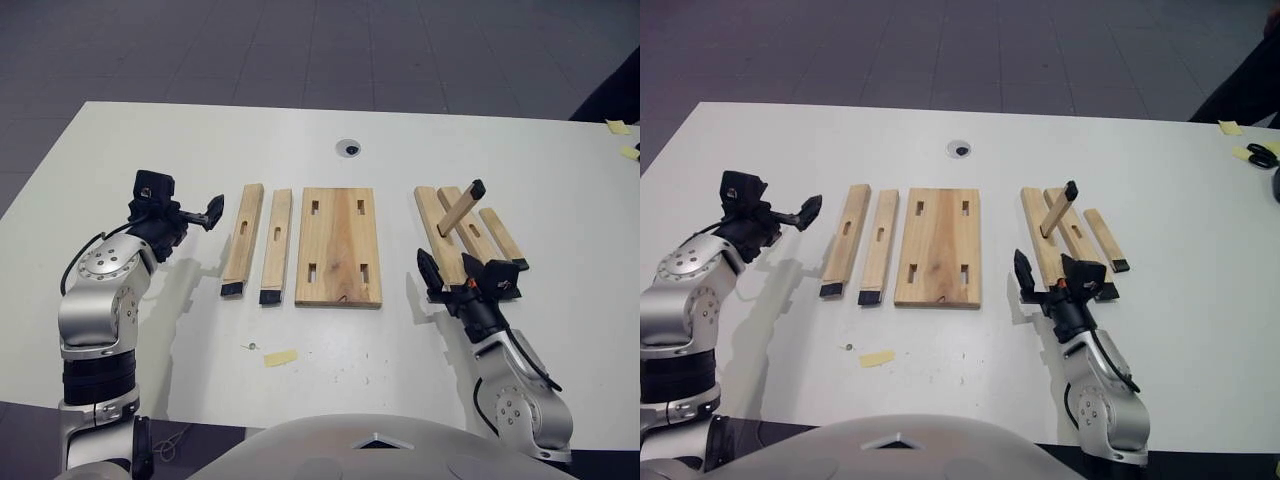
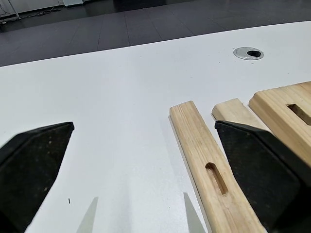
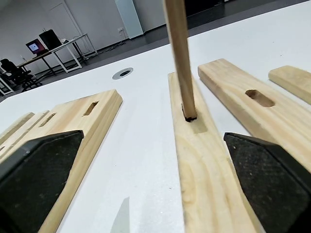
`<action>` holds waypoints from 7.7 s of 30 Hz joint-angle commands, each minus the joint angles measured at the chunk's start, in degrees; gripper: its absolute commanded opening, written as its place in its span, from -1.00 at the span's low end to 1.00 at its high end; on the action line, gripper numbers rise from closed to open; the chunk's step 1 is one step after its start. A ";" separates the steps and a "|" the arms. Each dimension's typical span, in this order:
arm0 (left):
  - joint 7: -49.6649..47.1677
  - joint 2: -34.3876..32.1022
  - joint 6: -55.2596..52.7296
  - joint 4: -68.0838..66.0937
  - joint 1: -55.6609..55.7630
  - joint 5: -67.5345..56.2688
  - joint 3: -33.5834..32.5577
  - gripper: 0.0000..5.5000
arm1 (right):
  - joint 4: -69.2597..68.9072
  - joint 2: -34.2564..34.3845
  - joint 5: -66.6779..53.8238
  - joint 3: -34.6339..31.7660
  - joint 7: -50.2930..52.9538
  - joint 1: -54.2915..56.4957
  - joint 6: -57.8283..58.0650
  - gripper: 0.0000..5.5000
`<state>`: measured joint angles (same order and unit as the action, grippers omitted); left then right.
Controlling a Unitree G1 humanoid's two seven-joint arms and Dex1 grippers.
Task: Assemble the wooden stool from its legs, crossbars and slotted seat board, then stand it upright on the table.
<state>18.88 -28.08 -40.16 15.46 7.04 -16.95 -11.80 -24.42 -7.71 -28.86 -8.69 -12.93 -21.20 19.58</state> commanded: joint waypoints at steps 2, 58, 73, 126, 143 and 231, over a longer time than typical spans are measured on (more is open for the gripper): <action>0.23 -0.06 -0.29 1.05 -0.72 0.50 0.94 0.96 | 1.48 -3.28 1.30 -0.24 -0.52 -0.79 3.74 0.96; -24.57 22.78 -28.30 -2.97 25.75 -54.74 -15.72 0.74 | 9.31 -4.72 22.42 21.57 -16.29 19.99 -26.99 -0.25; -32.43 18.31 -25.79 -3.07 23.06 -65.44 -11.01 -0.27 | 10.90 -5.28 27.26 21.42 -13.23 20.32 -30.15 -0.25; -23.03 -2.98 -11.32 17.23 4.97 -44.83 -4.76 -0.62 | 5.06 -13.53 30.64 22.08 -14.11 8.19 -7.70 0.96; -27.18 2.18 -7.14 21.70 -3.05 -44.28 -5.37 -0.62 | 4.72 -14.38 30.88 20.21 -13.68 7.94 -7.79 0.96; -12.35 -19.96 -1.41 29.48 -23.25 -27.02 10.67 -0.61 | 6.46 -15.12 33.04 17.11 -10.62 9.67 -10.54 0.96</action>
<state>4.29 -43.67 -32.77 49.95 -11.33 -49.98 -7.05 -18.50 -22.85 3.68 8.61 -23.89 -12.73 9.13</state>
